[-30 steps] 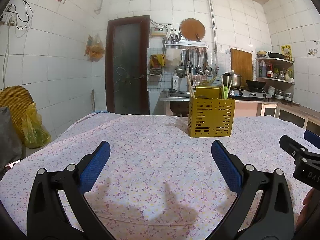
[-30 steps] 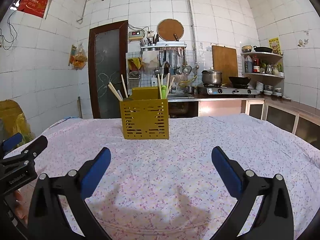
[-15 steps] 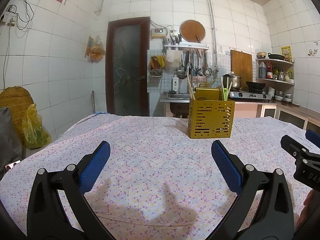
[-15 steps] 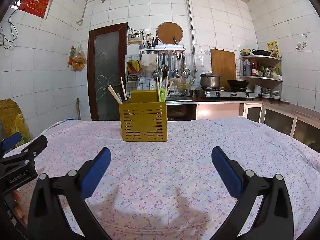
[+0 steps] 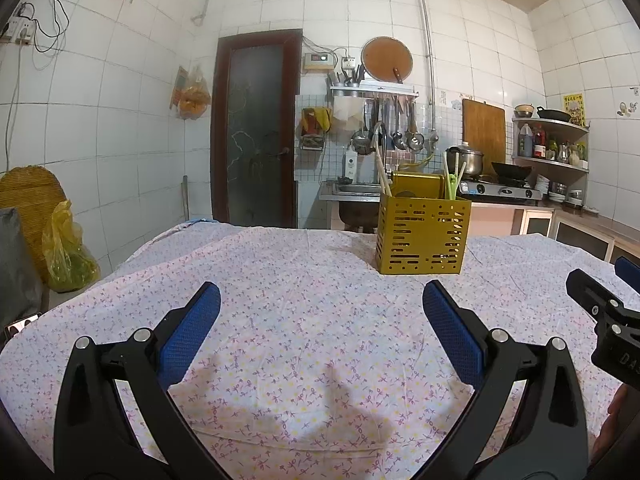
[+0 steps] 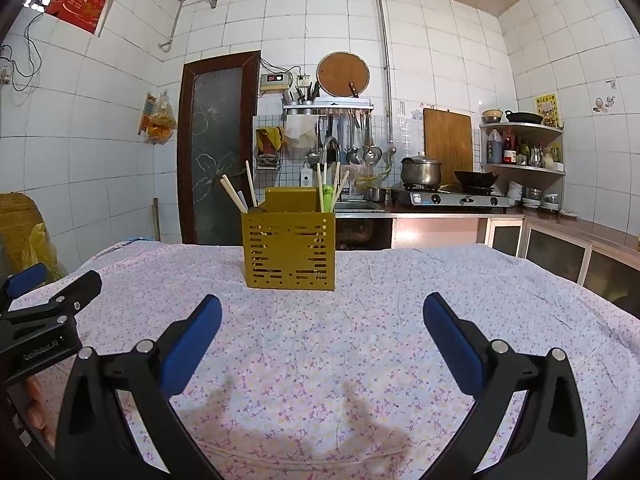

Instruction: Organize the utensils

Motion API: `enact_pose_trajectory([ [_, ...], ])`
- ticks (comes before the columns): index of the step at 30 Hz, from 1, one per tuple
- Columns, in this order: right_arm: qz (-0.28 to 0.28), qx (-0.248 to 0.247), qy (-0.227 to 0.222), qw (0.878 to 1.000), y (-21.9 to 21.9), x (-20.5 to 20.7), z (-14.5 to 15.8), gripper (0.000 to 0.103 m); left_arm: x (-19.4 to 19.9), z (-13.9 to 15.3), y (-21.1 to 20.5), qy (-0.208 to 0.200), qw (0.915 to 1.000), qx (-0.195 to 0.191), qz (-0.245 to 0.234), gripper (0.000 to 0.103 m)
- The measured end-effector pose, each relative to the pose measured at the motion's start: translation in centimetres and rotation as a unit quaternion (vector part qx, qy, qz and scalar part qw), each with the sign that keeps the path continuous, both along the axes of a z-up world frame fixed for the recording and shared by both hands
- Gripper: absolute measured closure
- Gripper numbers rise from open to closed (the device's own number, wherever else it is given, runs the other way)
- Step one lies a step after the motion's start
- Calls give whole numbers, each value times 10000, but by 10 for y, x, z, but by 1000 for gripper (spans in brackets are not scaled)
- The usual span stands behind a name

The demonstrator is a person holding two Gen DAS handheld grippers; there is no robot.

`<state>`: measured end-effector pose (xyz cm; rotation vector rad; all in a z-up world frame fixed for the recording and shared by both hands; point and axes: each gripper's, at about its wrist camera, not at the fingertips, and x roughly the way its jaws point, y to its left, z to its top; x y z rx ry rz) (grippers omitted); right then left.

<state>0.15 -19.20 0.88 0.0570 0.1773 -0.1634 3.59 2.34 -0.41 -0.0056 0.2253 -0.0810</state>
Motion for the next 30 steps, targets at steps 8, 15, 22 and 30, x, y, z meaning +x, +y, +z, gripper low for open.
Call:
enact_pose_trajectory([
  [8,3,-12,-8,10000,0,0,1,5,1,-1,-1,8,10000,-21,-14,5],
  [15,4,-13,-5,10000,-1,0,1,5,1,-1,-1,12,10000,-27,-14,5],
  [22,4,-15,-6,10000,-1,0,1,5,1,-1,-1,5,10000,-25,-12,5],
  [30,6,-18,-9,10000,-1,0,1,5,1,0,-2,-14,10000,-25,-7,5],
])
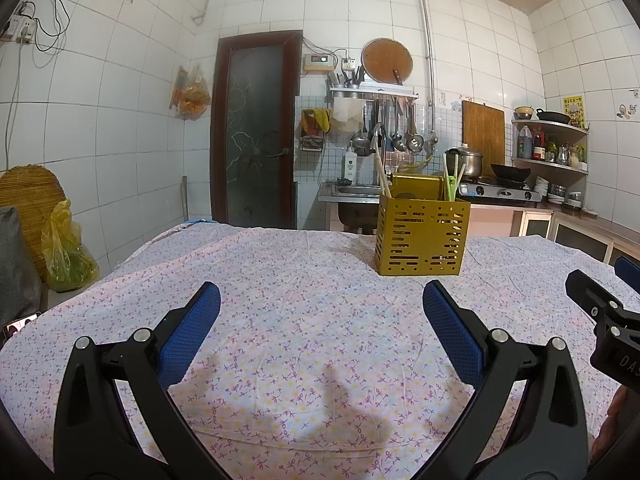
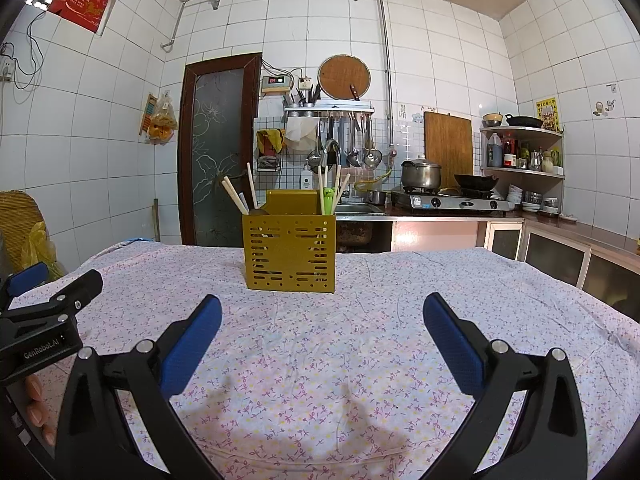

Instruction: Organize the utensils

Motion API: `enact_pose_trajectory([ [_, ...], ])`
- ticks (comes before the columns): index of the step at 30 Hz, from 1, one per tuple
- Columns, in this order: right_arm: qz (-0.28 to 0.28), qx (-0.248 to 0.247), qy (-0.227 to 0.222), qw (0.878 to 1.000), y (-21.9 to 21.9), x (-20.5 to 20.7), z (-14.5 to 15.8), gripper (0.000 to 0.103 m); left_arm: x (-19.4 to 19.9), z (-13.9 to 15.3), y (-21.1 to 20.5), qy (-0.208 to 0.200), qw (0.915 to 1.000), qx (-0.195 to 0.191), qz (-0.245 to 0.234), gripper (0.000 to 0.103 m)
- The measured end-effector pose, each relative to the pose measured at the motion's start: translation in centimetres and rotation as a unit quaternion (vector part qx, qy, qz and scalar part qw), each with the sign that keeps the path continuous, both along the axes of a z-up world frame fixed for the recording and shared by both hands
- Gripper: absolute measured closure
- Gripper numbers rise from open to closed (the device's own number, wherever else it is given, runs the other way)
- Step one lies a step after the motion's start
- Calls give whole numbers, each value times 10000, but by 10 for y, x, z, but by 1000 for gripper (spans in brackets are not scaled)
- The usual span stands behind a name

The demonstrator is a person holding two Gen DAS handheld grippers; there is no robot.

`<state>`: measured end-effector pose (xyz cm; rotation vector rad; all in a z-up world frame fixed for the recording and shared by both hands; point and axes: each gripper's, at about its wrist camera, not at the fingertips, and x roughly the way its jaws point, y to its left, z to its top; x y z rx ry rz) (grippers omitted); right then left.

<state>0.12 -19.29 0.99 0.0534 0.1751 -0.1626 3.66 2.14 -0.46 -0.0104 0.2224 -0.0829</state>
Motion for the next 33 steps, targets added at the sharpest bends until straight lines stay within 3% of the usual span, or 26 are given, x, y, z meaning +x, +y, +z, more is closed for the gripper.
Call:
enact_pose_trajectory([
  [33,-3,3,-17,10000,-2,-2,1,5,-1,1,0,-21,10000,-9,4,5],
])
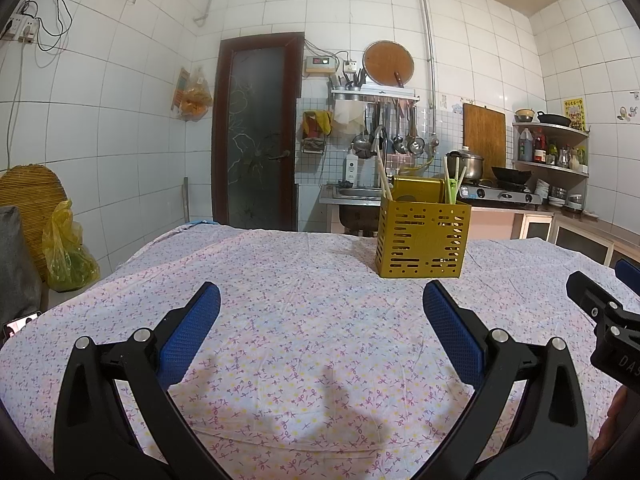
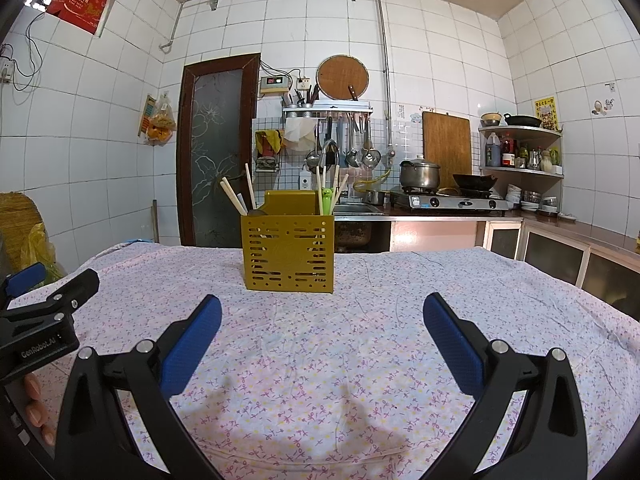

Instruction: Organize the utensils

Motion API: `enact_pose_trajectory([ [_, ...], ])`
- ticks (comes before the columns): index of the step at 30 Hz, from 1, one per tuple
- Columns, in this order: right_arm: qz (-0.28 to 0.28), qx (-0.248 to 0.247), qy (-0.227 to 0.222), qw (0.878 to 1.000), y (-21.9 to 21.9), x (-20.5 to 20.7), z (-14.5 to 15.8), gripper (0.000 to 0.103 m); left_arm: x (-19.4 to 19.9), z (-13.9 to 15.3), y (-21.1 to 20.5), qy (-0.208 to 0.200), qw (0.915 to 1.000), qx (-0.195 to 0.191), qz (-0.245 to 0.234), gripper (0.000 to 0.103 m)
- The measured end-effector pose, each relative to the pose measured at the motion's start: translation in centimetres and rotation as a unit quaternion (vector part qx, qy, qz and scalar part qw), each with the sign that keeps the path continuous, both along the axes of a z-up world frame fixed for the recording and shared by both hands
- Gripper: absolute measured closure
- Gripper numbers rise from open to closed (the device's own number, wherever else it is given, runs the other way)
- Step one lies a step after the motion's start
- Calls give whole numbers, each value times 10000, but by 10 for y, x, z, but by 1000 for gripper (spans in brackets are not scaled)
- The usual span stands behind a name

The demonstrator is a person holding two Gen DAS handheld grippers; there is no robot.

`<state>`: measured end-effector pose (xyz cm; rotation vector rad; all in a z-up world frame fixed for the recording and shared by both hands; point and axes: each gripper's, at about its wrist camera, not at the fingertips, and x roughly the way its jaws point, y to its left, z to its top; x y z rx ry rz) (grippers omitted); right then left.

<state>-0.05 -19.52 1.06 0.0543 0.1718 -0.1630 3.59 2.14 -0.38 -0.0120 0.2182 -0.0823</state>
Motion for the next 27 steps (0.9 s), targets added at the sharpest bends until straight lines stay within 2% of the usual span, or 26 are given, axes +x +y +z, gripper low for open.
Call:
enact_pose_trajectory([
  [27,-11,0,-4,10000,-2,-1,1,5,0,-1,-1,-9,10000,-2,3,5],
])
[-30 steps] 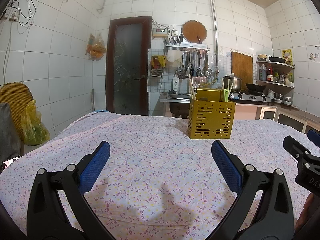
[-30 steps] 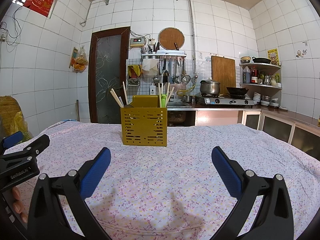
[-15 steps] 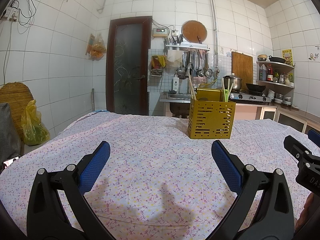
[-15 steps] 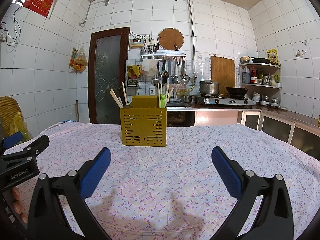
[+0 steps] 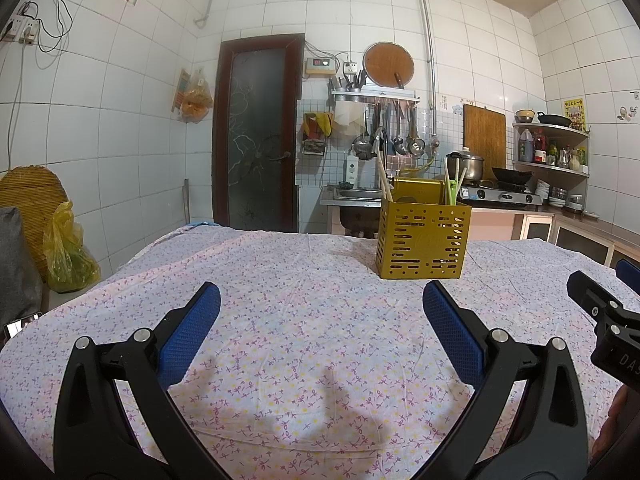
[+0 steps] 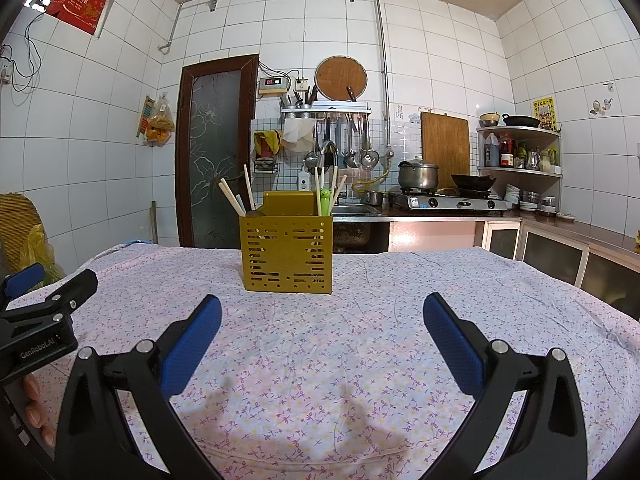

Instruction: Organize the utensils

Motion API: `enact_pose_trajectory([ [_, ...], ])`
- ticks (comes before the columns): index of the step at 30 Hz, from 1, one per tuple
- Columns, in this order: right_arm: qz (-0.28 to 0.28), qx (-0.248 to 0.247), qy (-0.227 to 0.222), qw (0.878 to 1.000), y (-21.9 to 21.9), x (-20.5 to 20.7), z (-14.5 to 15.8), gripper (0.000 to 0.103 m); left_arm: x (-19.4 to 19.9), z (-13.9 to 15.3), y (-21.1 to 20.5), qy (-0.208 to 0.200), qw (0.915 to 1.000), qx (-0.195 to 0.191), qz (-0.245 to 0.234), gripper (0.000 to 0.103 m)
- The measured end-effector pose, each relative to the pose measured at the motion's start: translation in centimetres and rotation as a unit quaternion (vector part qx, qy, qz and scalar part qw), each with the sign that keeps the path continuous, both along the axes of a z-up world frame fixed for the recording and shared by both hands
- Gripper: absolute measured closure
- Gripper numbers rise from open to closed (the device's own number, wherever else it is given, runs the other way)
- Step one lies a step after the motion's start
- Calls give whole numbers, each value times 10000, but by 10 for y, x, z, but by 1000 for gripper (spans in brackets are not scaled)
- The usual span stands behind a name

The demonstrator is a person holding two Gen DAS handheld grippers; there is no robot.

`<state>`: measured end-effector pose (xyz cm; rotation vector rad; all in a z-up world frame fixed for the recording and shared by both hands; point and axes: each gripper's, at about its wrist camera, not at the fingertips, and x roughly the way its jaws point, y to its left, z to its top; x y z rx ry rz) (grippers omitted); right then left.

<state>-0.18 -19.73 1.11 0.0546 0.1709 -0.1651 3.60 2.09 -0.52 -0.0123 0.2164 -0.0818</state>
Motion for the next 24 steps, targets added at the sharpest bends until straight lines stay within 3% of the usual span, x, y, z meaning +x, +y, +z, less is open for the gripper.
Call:
enact_pose_trajectory([
  [24,-28,14,-17,10000,-2,-3,1,5,0,2,0,-30,10000,0,13,5],
])
